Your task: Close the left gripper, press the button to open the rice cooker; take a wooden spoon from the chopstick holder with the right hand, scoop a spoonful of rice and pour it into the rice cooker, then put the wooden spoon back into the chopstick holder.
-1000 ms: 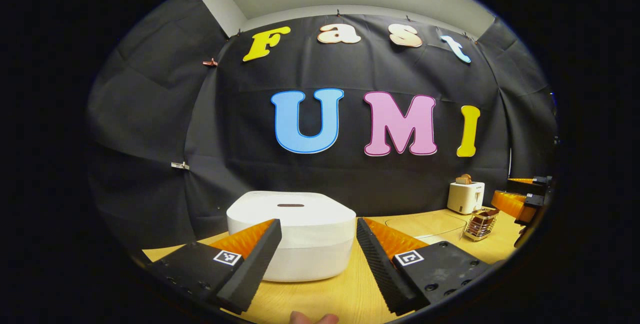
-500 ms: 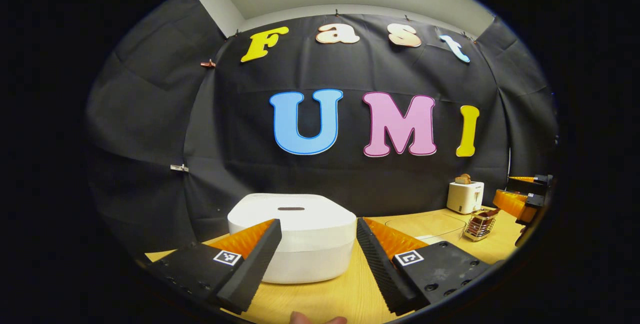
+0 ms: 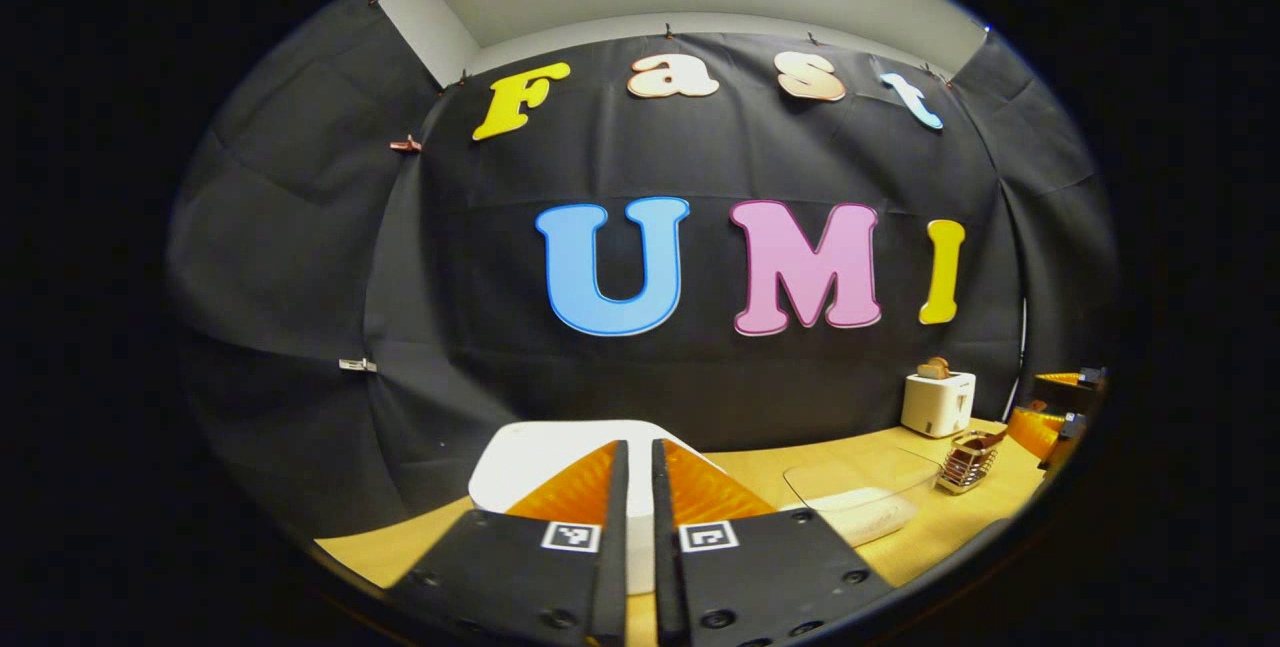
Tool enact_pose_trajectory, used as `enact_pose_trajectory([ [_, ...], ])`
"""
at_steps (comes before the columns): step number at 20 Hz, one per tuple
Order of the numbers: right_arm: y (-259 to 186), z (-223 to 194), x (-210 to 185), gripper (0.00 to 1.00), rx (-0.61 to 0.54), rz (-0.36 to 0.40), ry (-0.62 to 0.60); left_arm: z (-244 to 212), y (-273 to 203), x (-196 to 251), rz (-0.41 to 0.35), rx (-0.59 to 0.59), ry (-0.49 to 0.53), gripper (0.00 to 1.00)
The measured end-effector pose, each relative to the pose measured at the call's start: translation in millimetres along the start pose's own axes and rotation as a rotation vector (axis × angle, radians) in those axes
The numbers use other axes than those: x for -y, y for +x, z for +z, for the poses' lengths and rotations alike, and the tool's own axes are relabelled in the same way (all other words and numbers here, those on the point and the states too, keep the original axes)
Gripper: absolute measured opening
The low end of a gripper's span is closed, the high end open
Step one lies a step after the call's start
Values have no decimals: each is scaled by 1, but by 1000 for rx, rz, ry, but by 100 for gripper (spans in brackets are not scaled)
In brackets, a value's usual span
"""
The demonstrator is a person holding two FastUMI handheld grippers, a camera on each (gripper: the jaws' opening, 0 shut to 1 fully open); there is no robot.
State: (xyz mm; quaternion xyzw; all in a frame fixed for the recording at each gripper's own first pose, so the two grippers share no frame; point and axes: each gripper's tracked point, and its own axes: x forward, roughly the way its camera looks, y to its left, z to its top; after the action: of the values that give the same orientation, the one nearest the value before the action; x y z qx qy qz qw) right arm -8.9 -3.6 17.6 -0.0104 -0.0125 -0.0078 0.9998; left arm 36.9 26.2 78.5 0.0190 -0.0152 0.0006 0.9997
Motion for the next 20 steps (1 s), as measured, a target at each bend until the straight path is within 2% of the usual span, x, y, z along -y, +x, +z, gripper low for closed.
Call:
enact_pose_trajectory([
  [1, 0, 0, 1, 97, -1, 0, 2, 2, 9, -3, -5, -19, -16, 5],
  [5, -5, 2, 5, 97, -2, -6, 5, -5, 47, -8, -80, -160, -119, 5],
  [9, -9, 2, 9, 97, -2, -15, -7, -31, 85, -12, -127, -321, -134, 5],
  [13, -11, 1, 11, 97, -7, -19, 1, -70, 109, -22, -127, -495, -145, 5],
  [16, -13, 0, 13, 97, -10, -23, -10, -86, 119, -29, -110, -567, -118, 5],
  [20, -13, -2, 16, 97, -15, -32, -2, -95, 123, -30, -110, -628, -155, 4],
])
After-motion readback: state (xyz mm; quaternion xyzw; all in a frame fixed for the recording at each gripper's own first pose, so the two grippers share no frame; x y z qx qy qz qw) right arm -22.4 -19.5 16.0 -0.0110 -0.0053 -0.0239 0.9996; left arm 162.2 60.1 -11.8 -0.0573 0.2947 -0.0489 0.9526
